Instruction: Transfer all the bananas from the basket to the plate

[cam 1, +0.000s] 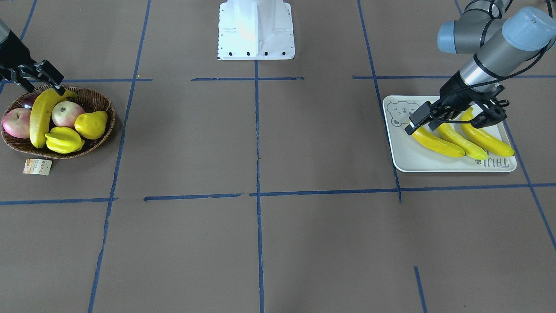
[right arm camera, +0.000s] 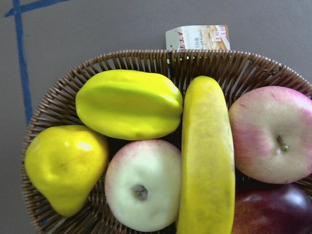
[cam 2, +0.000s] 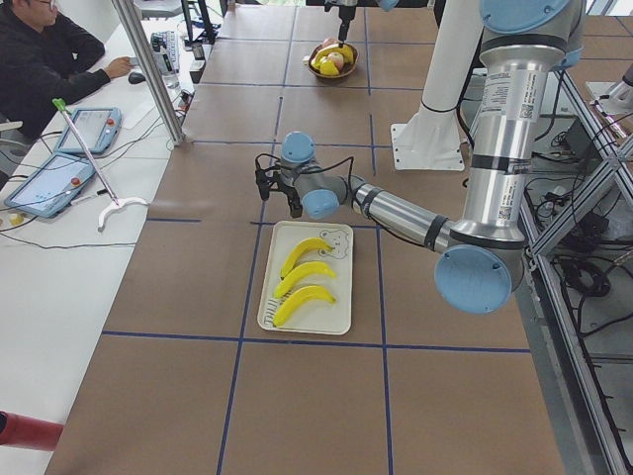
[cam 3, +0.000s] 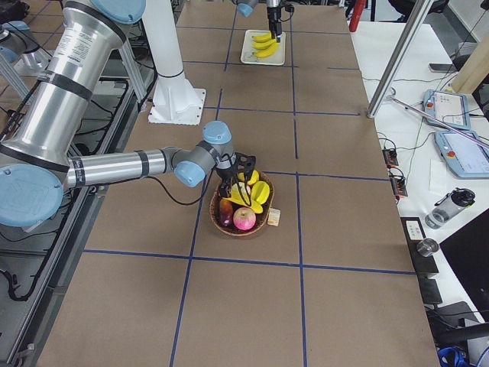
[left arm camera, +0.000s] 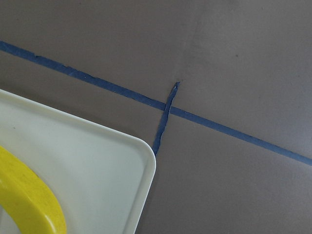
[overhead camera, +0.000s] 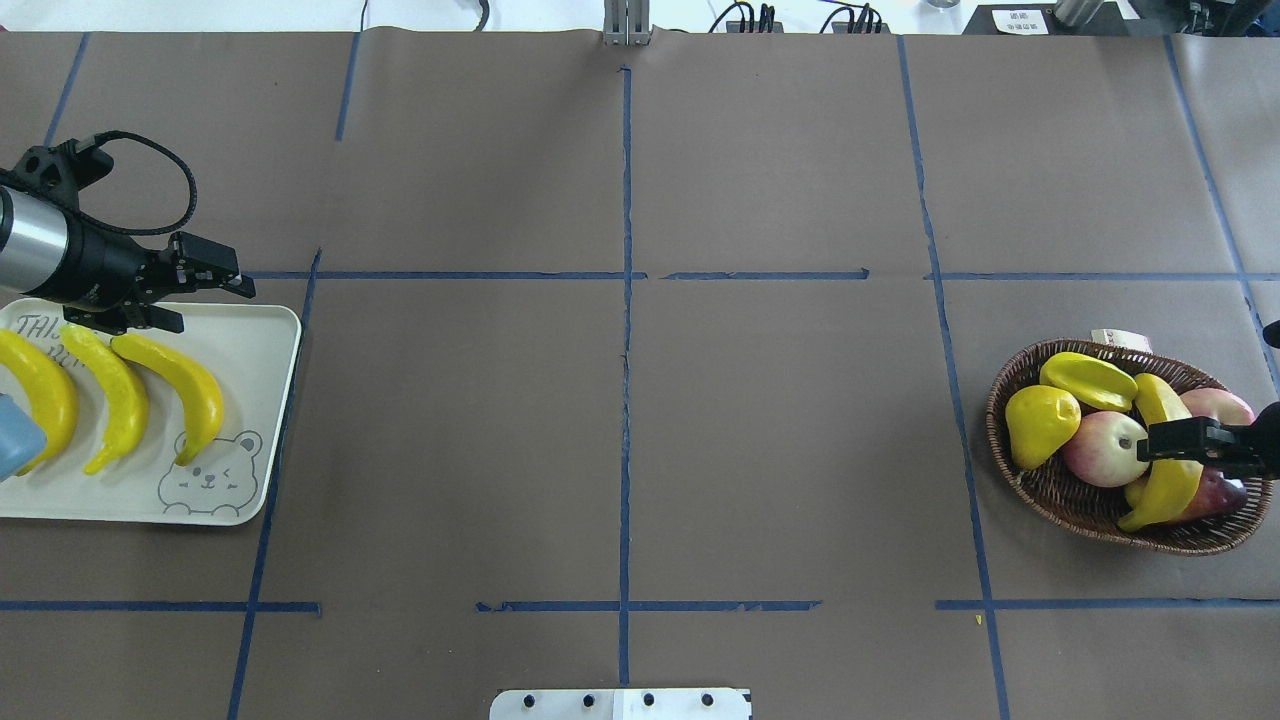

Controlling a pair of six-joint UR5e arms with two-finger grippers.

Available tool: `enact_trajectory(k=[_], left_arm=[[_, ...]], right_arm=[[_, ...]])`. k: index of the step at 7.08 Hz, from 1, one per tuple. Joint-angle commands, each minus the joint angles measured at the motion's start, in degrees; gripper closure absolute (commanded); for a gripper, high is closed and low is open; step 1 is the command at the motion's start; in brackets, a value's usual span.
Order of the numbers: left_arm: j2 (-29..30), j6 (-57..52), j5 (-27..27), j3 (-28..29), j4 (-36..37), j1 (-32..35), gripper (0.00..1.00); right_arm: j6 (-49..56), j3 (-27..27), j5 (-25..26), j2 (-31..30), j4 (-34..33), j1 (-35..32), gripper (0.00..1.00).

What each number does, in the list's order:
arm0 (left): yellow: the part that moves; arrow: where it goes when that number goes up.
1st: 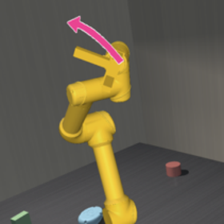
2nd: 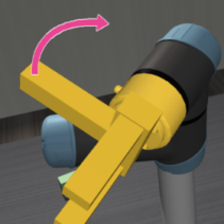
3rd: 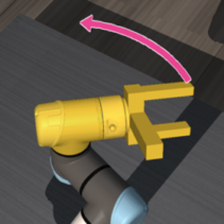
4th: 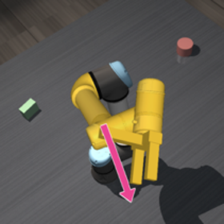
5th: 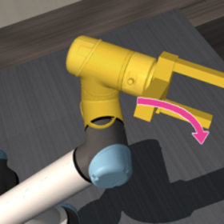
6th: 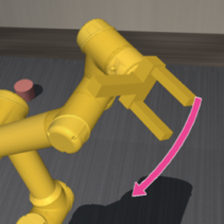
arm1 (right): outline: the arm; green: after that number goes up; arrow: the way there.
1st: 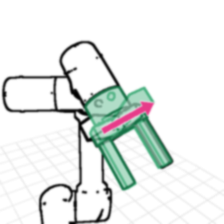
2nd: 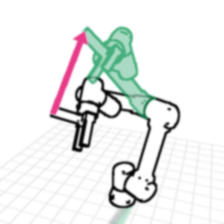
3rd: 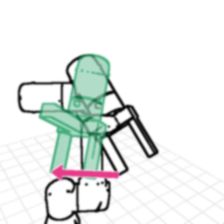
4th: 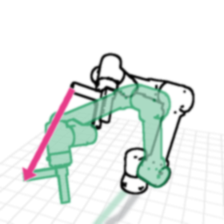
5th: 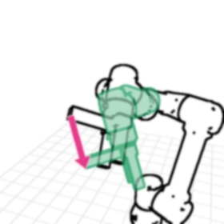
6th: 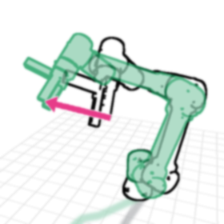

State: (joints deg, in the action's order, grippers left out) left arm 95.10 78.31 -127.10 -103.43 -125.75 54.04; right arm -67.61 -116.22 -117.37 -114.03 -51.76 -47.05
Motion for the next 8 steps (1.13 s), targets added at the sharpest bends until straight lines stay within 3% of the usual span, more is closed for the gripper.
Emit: enact_trajectory(k=[1, 2, 3, 4, 5, 6, 8], left_arm=[[0.3, 0.0, 0.1, 0.0, 0.0, -0.1, 0.00], [0.3, 0.0, 0.1, 0.0, 0.0, -0.1, 0.00], [0.3, 0.0, 0.1, 0.0, 0.0, -0.1, 0.00], [0.3, -0.1, 0.1, 0.0, 0.0, -0.1, 0.00], [0.3, -0.1, 0.1, 0.0, 0.0, -0.1, 0.00], [0.3, -0.1, 0.1, 0.1, 0.0, -0.1, 0.00], [0.3, -0.1, 0.1, 0.1, 0.0, -0.1, 0.00]], right_arm=[[-0.2, 3.3, 1.3, 1.3, 0.1, 0.1, 0.00], [-0.2, 4.1, 1.3, 1.4, 0.1, 0.1, 0.01], [-0.2, 4.1, 1.2, 1.3, 0.2, -0.1, 0.23], [0.4, 4.0, 0.8, 1.2, 0.3, -0.1, 0.64], [0.6, 3.5, -0.1, 1.2, 0.3, -0.1, 0.88], [0.6, 2.3, -1.4, 0.9, 0.3, -1.1, 0.99], [6.4, 1.3, -12.6, 0.9, -0.2, -13.7, 1.00]])
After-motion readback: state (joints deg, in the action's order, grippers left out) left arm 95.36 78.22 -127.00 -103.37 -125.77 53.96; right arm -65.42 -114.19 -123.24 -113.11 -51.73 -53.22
